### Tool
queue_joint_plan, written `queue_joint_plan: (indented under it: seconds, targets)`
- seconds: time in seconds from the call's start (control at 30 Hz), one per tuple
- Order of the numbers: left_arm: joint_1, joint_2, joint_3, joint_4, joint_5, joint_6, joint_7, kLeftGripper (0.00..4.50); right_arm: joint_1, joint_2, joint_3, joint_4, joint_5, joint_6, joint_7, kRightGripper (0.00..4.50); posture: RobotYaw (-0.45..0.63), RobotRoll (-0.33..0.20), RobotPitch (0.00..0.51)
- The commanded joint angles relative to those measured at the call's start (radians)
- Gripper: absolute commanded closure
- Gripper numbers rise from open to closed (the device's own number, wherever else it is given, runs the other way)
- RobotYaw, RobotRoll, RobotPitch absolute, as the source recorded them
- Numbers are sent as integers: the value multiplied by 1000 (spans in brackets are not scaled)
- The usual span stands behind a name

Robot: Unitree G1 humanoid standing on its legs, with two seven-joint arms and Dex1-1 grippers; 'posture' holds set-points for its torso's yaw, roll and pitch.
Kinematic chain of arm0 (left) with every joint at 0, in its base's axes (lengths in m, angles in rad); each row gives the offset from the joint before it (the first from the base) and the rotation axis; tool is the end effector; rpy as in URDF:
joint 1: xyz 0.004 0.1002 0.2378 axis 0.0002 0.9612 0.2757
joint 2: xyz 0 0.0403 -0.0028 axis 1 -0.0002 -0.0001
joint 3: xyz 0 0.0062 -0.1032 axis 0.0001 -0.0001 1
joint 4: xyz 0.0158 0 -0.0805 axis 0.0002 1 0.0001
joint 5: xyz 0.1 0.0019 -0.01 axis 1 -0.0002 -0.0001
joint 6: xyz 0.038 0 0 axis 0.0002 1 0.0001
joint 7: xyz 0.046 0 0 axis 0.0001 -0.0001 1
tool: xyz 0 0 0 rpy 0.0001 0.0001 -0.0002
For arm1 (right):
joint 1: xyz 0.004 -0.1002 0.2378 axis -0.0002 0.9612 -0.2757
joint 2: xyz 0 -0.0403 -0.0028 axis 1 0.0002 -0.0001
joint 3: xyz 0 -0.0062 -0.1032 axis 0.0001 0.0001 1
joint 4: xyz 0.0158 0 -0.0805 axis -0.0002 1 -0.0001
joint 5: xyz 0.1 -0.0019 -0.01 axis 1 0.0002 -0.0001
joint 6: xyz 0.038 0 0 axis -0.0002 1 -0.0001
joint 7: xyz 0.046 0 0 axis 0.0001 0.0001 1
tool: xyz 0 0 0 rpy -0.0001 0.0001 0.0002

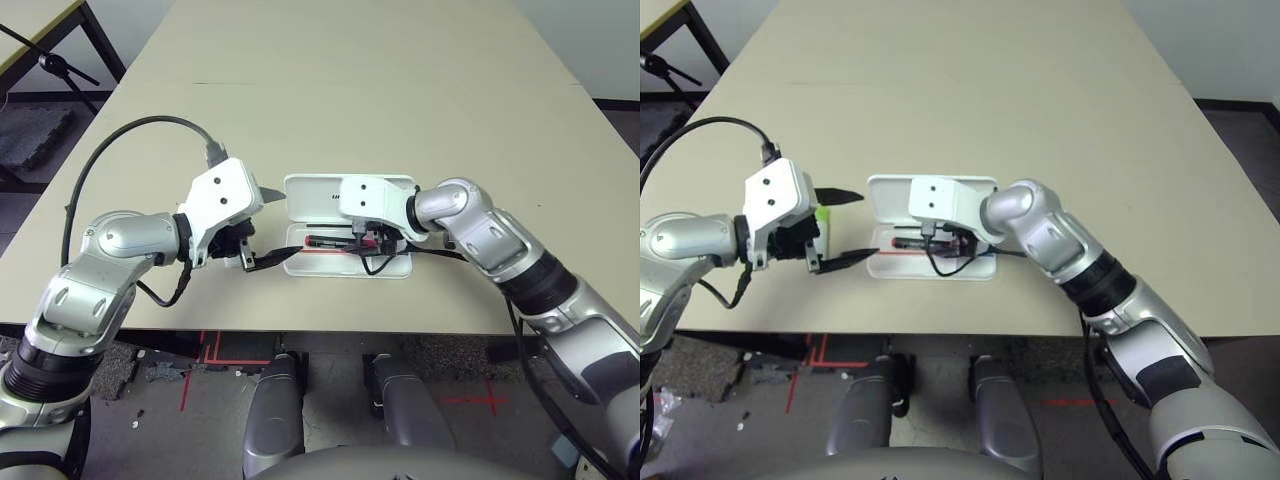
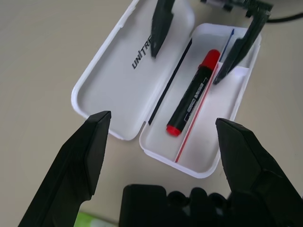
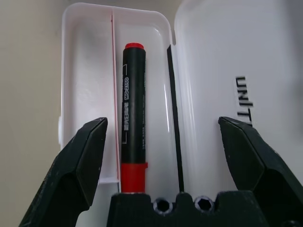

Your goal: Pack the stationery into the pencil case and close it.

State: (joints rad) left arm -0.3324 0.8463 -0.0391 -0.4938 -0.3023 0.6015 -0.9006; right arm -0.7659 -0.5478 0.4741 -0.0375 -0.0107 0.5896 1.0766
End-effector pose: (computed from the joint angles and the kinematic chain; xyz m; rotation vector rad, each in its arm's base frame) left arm 0.2224 0.2152 0.2083 0.6410 0.1337 -0.9976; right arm 0.2951 -0.1313 0.1914 -0.7851 0.3203 1.2430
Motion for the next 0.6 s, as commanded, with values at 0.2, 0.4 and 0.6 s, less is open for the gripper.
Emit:
queue_joint_plan:
  seconds: [0.2,0.4,0.6]
  targets:
    - [40,15,18,-12,6,158,90,0,37,-144,-174,-25,198,85,172,15,93,0,172]
    - [3,7,18,-3,13,382,194,0,81,-254,-218,-23,269,72,267,15,91,0,182]
    - [-90,-93,76,53,-8,662,326,0,110,-302,-219,-27,279,62,296,15,83,0,193]
